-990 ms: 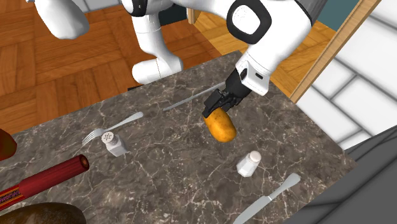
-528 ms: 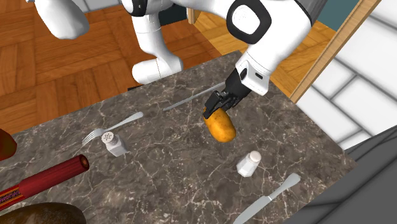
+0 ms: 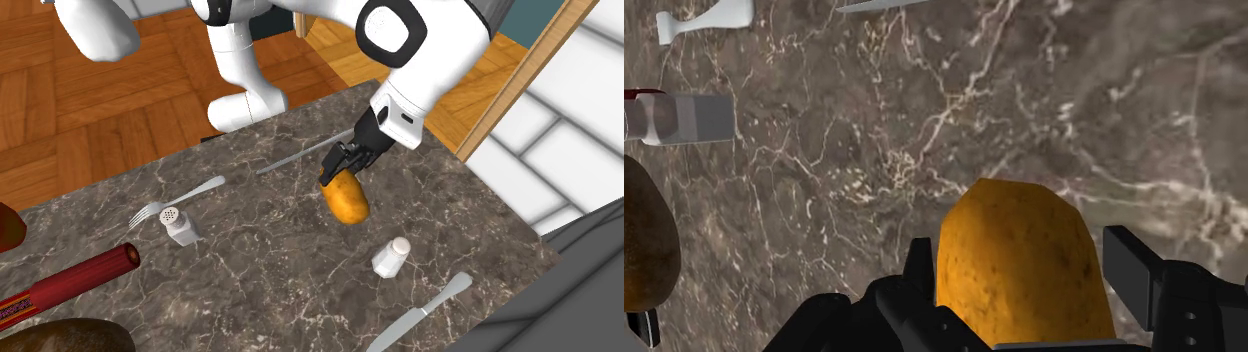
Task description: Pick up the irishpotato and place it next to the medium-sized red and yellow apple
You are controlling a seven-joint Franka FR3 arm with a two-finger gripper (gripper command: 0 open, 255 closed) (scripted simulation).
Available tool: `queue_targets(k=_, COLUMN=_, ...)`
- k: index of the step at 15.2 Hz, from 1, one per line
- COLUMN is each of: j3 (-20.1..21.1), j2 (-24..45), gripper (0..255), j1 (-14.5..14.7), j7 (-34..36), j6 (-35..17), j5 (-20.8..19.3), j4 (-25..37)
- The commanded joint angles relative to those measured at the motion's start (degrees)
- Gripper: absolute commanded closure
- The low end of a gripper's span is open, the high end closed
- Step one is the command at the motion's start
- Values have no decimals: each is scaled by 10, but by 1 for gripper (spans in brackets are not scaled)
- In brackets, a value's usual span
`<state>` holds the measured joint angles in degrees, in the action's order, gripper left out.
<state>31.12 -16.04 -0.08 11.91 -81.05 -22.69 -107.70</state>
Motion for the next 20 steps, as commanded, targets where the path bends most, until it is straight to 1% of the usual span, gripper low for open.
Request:
queue_targets(k=1, j3=1, j2=3, gripper=255, j1=-1, j7=-4, j6=11, j5=-2, j4=14)
queue_targets(k=11, j3=10, j2=27, gripper=255, j1=-6, j7=-30, j6=83, j5=-18, j4=112)
queue_targets(k=20, j3=26, j2=65, gripper=255, j1=-8, j7=-51, j6=156, j5=-46, j4=218)
